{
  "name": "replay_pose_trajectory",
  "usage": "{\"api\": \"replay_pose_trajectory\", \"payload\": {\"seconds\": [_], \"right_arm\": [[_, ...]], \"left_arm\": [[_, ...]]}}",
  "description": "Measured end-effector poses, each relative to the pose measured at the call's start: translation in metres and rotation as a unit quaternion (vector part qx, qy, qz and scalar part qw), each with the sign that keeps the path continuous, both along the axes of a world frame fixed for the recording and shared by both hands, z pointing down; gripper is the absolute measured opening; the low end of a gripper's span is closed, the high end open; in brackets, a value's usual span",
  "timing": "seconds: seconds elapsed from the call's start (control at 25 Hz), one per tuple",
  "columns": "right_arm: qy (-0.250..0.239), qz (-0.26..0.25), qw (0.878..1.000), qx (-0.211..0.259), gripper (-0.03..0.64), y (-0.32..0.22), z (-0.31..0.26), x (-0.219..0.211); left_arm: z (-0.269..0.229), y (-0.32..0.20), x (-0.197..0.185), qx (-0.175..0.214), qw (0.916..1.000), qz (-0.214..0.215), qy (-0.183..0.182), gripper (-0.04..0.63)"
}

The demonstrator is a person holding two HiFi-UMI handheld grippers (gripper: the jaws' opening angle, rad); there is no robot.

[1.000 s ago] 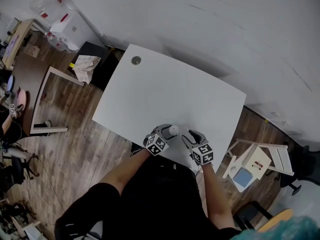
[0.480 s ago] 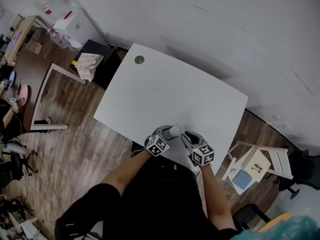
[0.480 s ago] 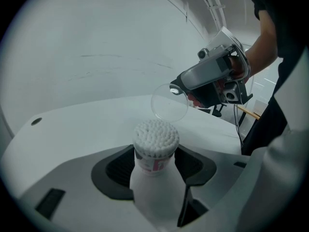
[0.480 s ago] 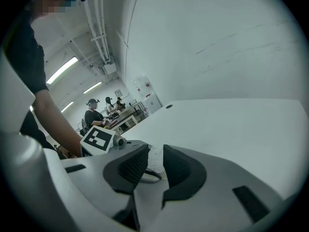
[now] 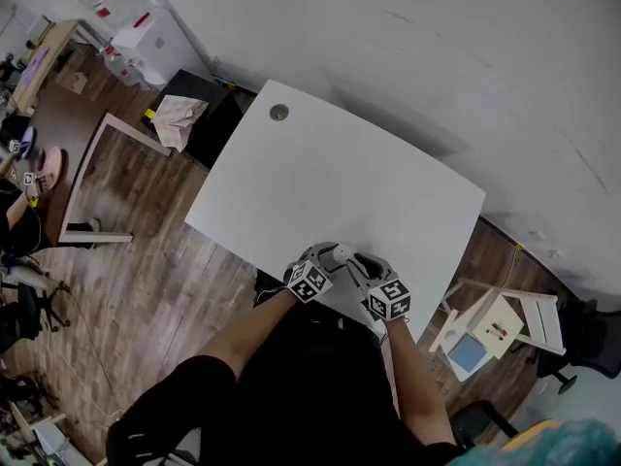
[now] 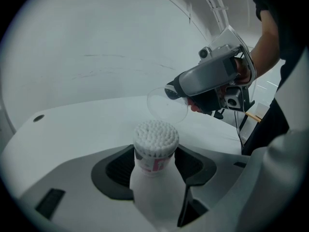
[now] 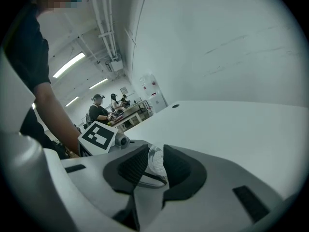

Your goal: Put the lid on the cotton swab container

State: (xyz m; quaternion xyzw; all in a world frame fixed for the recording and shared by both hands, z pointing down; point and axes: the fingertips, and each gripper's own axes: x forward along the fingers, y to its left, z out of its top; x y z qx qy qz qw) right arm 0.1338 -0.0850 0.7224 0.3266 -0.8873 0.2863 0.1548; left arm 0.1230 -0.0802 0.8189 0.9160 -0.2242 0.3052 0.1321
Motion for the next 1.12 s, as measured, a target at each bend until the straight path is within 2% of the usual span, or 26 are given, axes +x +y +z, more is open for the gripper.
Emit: {"api": "replay_pose_trajectory", "payload": {"seconds": [0.28, 0.64, 0.92, 1.12], "right_arm": [[-0.002, -0.010, 1.000, -0.019, 0.109, 0.000, 0.007, -0.017], [0.038, -0.028, 0.999, -0.019, 0.109, 0.000, 0.022, -0.034], [0.055, -0.015, 0.998, -0.032, 0.107, -0.003, 0.029, -0.035], [0.066, -0.015, 0.997, -0.023, 0.084, -0.003, 0.030, -0.036]], "left_arm": [[0.001, 0.000, -0.003, -0.001, 1.0000, 0.002, 0.006, 0.265], [0.003, 0.001, -0.004, -0.005, 0.9999, 0.000, 0.010, 0.265], [0.005, 0.002, -0.011, -0.007, 1.0000, 0.000, 0.001, 0.261], [0.003, 0.002, -0.009, -0.002, 1.0000, 0.004, 0.004, 0.261]]}}
